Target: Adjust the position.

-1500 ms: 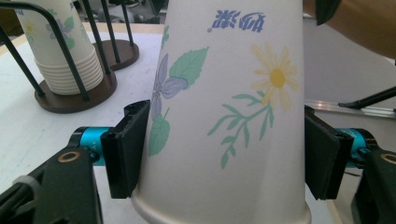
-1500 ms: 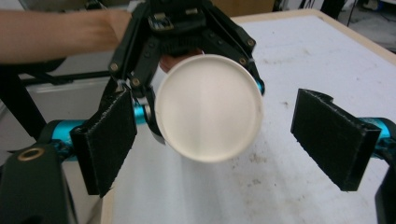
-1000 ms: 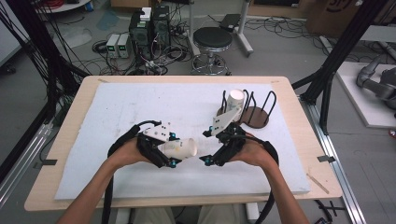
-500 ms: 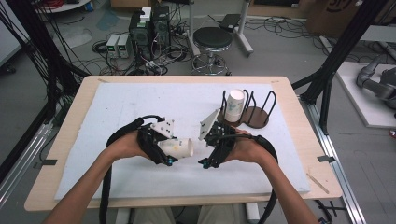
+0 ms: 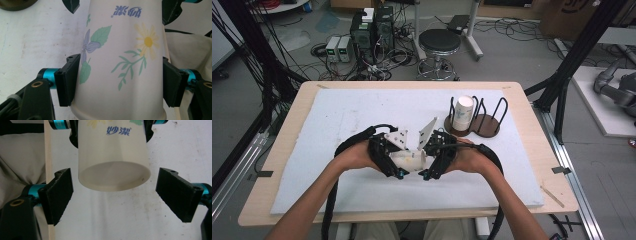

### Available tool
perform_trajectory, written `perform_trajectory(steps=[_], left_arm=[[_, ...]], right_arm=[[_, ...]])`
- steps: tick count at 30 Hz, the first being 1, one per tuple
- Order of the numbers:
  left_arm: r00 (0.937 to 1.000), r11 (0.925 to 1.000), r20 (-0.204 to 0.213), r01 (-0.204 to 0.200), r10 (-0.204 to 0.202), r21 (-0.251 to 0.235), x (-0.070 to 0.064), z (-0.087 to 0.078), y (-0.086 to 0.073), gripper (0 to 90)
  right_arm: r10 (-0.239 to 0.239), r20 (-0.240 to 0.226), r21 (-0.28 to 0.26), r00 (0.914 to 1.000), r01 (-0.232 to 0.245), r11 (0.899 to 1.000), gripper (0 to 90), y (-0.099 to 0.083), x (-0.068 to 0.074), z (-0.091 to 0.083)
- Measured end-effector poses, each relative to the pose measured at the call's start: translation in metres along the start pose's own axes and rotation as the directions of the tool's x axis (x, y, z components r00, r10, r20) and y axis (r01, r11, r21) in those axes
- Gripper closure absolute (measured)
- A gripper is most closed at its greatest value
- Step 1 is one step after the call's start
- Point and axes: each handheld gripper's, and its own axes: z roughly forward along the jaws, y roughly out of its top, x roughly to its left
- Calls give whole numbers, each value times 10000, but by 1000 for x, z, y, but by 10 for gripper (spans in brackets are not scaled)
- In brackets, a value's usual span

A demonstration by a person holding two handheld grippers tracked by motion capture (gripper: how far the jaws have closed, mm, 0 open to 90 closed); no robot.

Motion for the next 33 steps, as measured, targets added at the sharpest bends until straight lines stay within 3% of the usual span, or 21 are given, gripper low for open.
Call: perform_trajectory(steps=[10, 12, 14, 19, 26, 29, 33], left_arm=[[9999, 9998, -17, -99, 99, 162, 1, 2, 1, 270], [10000, 10000, 9, 1, -1, 72, 0, 3, 1, 270], [10000, 9999, 70, -59, 58, 94, 0, 4, 1, 269], [9999, 9996, 56, -133, 131, 260, 0, 4, 1, 278], [9999, 9999, 148, 36, -35, -117, 0, 6, -1, 260], [9990, 9981, 387, 262, -240, -560, 3, 3, -5, 132], [9974, 9934, 473, 592, -548, -978, 7, -3, -9, 85]], right_arm=[[-101, -15, -44, 9999, 101, 9999, 162, 2, 0, 2], [-94, -64, -25, 9999, 93, 10000, 207, 3, 1, 3], [-182, -219, -72, 9996, 181, 9998, 333, 5, 2, 2], [-168, -184, 50, 9997, 169, 9998, 373, 6, 1, 2], [-127, -254, 105, 9996, 130, 9999, 377, 4, 1, 2], [-54, -244, 52, 9997, 56, 10000, 377, 3, 0, 2], [13, -300, 13, 9995, -13, 10000, 377, 0, -1, 1]])
